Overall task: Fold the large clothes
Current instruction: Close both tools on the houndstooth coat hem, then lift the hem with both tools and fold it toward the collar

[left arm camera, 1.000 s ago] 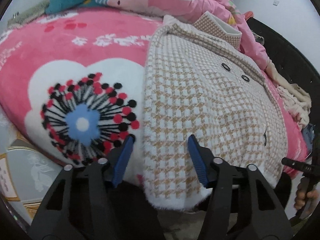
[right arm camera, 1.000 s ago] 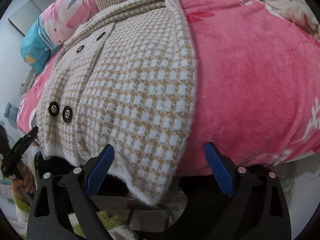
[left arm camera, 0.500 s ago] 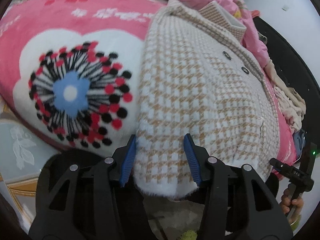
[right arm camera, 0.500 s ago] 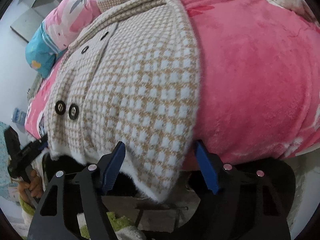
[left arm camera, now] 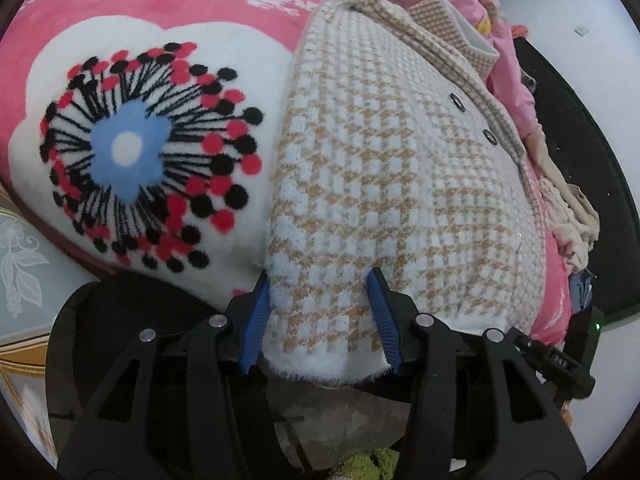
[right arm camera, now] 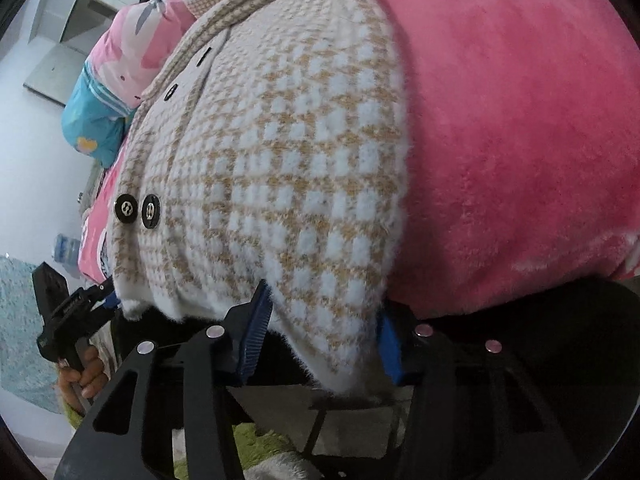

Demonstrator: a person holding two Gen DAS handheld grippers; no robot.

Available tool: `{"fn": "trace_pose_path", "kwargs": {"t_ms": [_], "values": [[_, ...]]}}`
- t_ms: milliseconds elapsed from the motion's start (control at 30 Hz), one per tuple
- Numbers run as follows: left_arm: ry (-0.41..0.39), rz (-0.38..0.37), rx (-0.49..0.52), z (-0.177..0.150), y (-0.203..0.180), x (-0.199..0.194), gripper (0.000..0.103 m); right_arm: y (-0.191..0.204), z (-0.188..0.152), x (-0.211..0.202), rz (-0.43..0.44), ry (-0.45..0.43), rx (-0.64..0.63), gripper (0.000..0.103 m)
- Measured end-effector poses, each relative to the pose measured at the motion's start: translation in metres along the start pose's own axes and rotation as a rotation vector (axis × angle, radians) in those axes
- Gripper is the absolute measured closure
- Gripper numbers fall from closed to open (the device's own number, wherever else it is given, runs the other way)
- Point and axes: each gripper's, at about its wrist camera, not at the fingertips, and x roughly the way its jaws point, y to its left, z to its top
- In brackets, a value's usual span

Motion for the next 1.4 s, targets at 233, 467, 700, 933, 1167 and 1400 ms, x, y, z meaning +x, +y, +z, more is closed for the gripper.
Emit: {"fn": "trace_pose_path", "kwargs": {"t_ms": [233,467,700,933,1167,1400], "values": [[-0.092,0.146,0.199,-0.011,-0.037,-0.021,0.095,0.028,-0.01,-0.033,-0.01,-0.079,-0.091,0.095],[-0.266,0.175,0.351,-0.015,-0.069,-0.095,0.097,0.057,-0.005,-0.119,0.092,-0.276,-0.195,0.096],[-0.303,0.075,0.351,-0.024,-0.071,-0.141,0.097,0.063,-0.007,-0.153,0.114,-0.341,-0.252,0.096],[-0.258,0.005,0.334,-0.075,-0.067,-0.164,0.097,0.049,-0.054,-0.177,0.155,-0.328,-0.209,0.096],[-0.195,-0.007,0.273,-0.11,-0.044,-0.166,0.097,0.027,-0.099,-0.167,0.197,-0.262,-0.095,0.096],[-0.159,-0.077,0.246,-0.07,-0.048,-0.131,0.097,0.029,-0.052,-0.136,0.237,-0.226,-0.036,0.096]]}}
